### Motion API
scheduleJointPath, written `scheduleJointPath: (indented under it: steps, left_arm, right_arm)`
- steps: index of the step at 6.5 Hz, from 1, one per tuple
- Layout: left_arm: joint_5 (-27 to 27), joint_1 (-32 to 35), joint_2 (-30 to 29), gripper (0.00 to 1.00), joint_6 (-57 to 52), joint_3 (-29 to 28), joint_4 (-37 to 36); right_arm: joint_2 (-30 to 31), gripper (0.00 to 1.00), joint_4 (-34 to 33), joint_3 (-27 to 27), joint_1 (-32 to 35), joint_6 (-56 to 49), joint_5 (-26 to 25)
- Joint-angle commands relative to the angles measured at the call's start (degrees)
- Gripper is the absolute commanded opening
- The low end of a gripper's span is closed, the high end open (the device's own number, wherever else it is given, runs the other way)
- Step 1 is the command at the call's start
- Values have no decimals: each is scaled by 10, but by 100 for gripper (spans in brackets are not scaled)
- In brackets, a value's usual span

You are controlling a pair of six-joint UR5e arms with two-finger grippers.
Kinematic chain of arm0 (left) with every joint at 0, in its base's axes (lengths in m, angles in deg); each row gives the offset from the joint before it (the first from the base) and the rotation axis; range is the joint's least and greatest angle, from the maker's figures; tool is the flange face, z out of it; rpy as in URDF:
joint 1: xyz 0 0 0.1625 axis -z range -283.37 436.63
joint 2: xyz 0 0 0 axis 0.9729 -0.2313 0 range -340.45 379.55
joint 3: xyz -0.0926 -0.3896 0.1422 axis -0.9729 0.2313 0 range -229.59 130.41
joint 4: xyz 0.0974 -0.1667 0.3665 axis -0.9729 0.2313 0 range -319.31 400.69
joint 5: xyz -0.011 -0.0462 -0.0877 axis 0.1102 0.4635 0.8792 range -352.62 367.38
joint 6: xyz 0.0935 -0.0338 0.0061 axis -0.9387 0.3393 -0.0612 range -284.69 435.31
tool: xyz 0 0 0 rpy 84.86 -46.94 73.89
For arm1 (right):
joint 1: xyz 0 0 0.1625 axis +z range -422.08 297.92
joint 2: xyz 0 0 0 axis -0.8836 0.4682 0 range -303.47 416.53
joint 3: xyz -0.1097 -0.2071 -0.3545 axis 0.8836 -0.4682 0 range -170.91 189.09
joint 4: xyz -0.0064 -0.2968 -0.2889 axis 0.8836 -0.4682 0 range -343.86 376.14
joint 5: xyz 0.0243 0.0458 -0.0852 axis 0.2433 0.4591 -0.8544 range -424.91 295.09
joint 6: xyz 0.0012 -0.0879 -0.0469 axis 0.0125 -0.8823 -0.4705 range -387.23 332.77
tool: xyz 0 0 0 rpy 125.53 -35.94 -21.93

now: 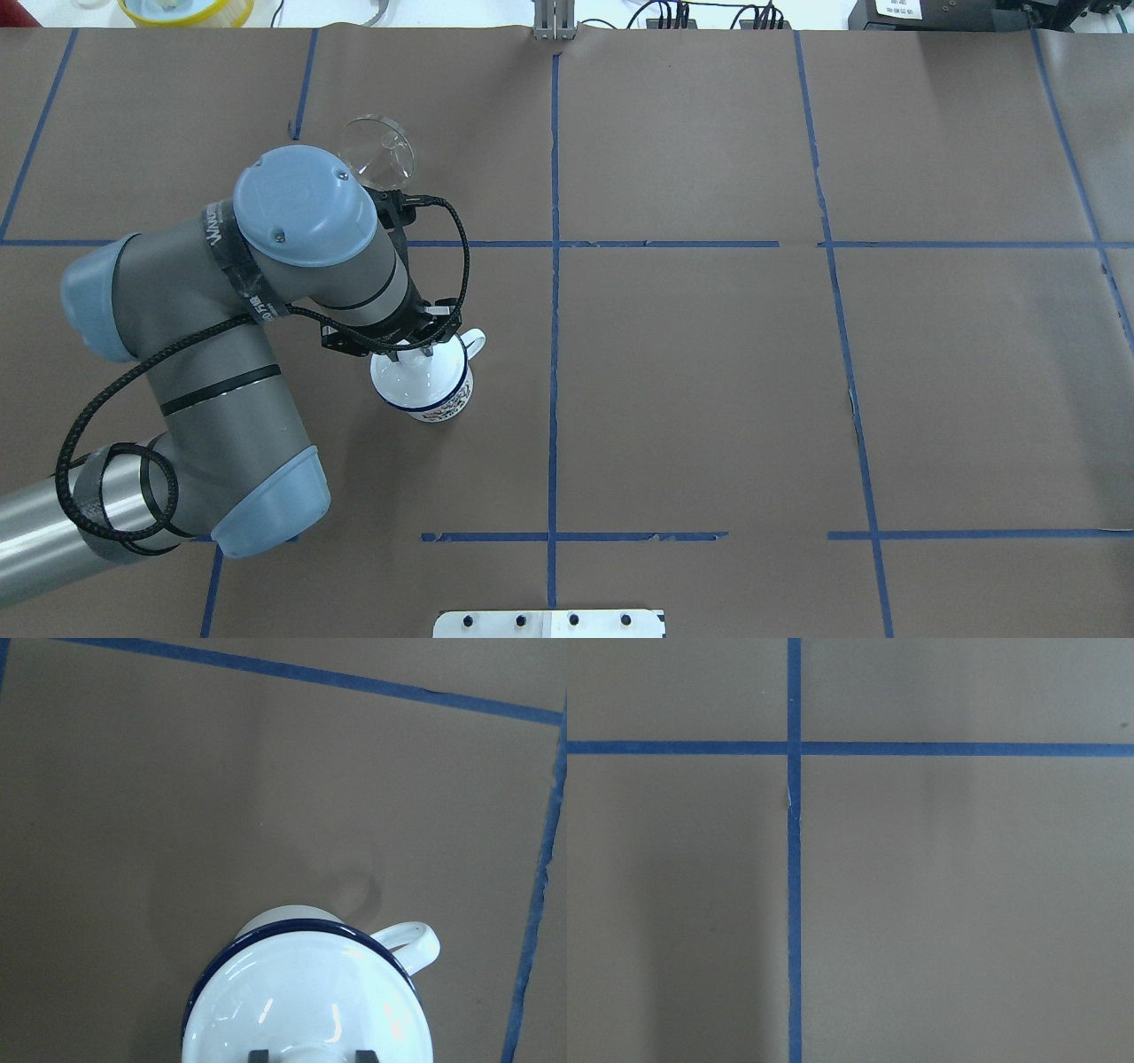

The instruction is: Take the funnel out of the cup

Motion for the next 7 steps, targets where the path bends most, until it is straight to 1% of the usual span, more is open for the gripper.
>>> scheduleJointPath:
  steps: [1,2,3,4,5,6,7]
  left_arm:
    - [0,0,5,63,-2,-2,15]
    - [-1,0,6,93,-2,-2,15]
    - [-8,1,6,100,-2,0,15]
    - [-10,6,7,100,-26,10,14]
    - [-6,32,12,100,-91,31,13]
    - [1,74,50,100,-186,81,12]
    - [37,130,94,100,-268,107,11]
  right_arm:
    - [0,100,0,0,0,0,0]
    - [0,100,0,0,0,0,0]
    - [0,100,0,0,0,0,0]
    - [0,100,0,0,0,0,0]
    - [0,100,0,0,0,0,0]
    - [0,100,0,0,0,0,0]
    - [0,100,0,0,0,0,0]
